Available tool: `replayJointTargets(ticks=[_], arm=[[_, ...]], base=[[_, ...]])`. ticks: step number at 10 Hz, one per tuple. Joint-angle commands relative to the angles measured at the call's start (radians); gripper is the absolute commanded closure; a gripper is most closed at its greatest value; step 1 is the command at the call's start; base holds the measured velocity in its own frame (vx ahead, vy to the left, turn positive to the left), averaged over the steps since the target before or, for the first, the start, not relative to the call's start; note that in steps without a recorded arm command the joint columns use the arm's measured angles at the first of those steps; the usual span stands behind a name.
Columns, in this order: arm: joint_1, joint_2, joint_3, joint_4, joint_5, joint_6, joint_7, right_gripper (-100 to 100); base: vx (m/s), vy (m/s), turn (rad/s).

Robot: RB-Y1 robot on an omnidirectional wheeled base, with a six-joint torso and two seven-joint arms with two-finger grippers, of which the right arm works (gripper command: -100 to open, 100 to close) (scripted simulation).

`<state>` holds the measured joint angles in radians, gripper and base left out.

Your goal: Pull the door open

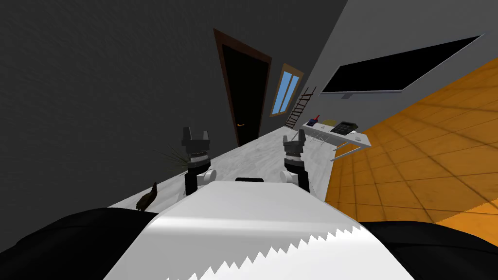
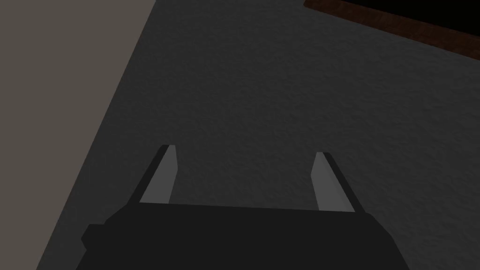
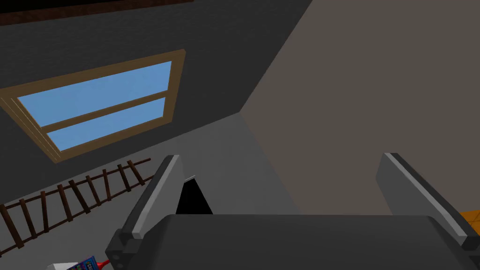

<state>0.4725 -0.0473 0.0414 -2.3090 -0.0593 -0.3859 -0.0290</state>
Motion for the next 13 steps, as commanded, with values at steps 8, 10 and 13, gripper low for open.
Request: replayJointTargets(ticks=[8, 10, 13], arm=[[-0.061, -0.025, -0.012, 0.177, -0.006, -0.045, -0.006, -100], [-0.075, -0.029, -0.015, 0.218, -0.008, -0.055, -0.008, -100], [-0.097, -0.036, -0.019, 0.28, -0.01, -0.071, -0.01, -100]], base=[[0.09, 0.012, 0.094], [0.104, 0.007, 0.099], [0.084, 0.005, 0.091]])
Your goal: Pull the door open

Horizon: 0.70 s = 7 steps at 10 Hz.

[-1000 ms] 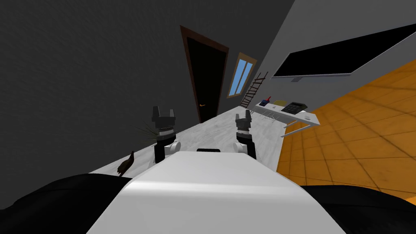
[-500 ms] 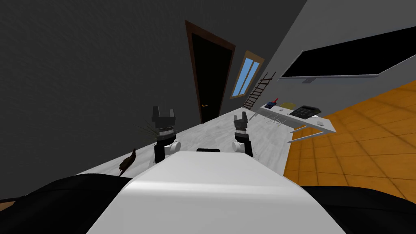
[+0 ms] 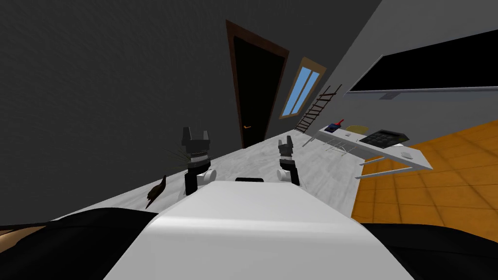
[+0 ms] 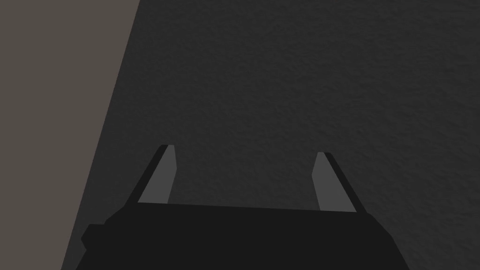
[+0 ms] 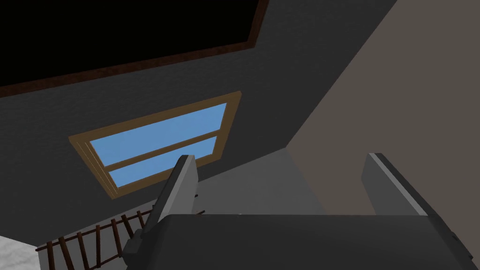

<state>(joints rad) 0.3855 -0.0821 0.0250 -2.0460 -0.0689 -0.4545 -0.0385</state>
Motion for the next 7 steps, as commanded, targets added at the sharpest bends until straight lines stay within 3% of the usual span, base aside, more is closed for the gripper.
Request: replayJointTargets(ticks=[1, 7], arm=[[-0.018, -0.004, -0.004, 0.04, -0.002, -0.009, -0.001, -100], [-0.069, -0.017, -0.014, 0.188, -0.007, -0.046, -0.006, -100]], base=[[0.074, 0.003, 0.105], [0.095, 0.001, 0.112]])
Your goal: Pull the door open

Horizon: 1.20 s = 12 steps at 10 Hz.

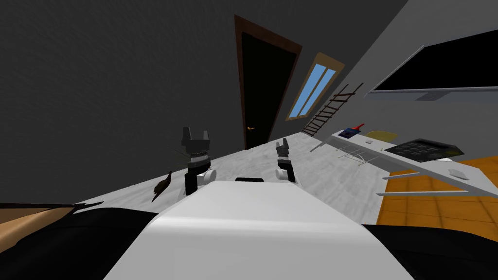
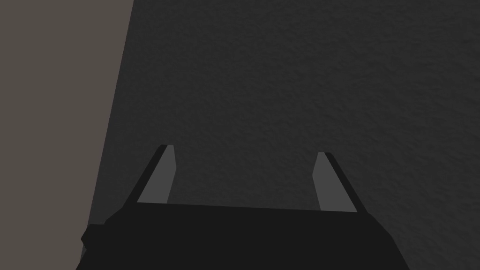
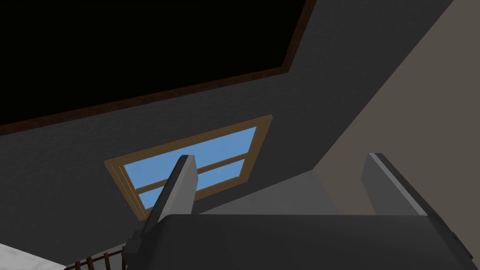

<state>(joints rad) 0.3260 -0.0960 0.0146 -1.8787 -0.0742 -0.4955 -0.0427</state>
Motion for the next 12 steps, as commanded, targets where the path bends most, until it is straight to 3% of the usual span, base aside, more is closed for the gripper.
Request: replayJointTargets(ticks=[1, 12], arm=[[-0.018, -0.005, -0.005, 0.047, -0.003, -0.012, -0.003, -100], [-0.125, -0.029, -0.025, 0.354, -0.014, -0.09, -0.014, -100]], base=[[0.101, 0.002, 0.104], [0.104, -0.006, 0.125]])
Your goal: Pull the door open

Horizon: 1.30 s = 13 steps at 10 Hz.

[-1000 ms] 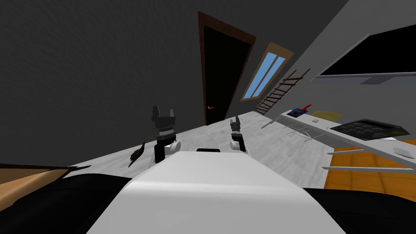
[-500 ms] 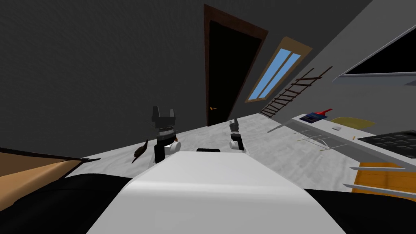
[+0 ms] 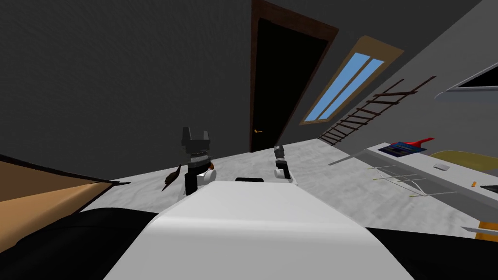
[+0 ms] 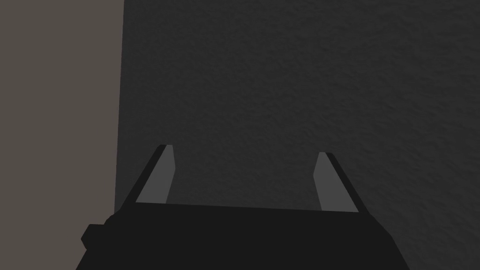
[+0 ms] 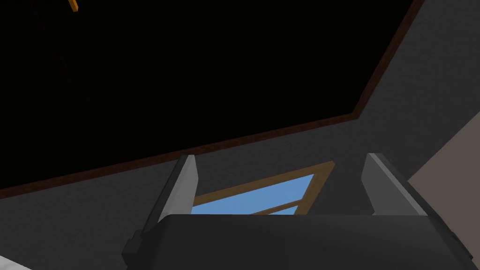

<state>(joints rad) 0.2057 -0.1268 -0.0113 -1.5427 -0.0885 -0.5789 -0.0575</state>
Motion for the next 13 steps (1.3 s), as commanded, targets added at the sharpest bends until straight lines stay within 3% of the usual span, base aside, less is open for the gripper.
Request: replayJointTargets(ticks=[1, 13], arm=[[-0.014, 0.0, -0.001, 0.047, -0.001, -0.014, 0.0, -100], [-0.132, -0.023, -0.024, 0.387, -0.013, -0.1, -0.012, -100]], base=[[0.097, -0.004, 0.127], [0.098, -0.024, 0.128]])
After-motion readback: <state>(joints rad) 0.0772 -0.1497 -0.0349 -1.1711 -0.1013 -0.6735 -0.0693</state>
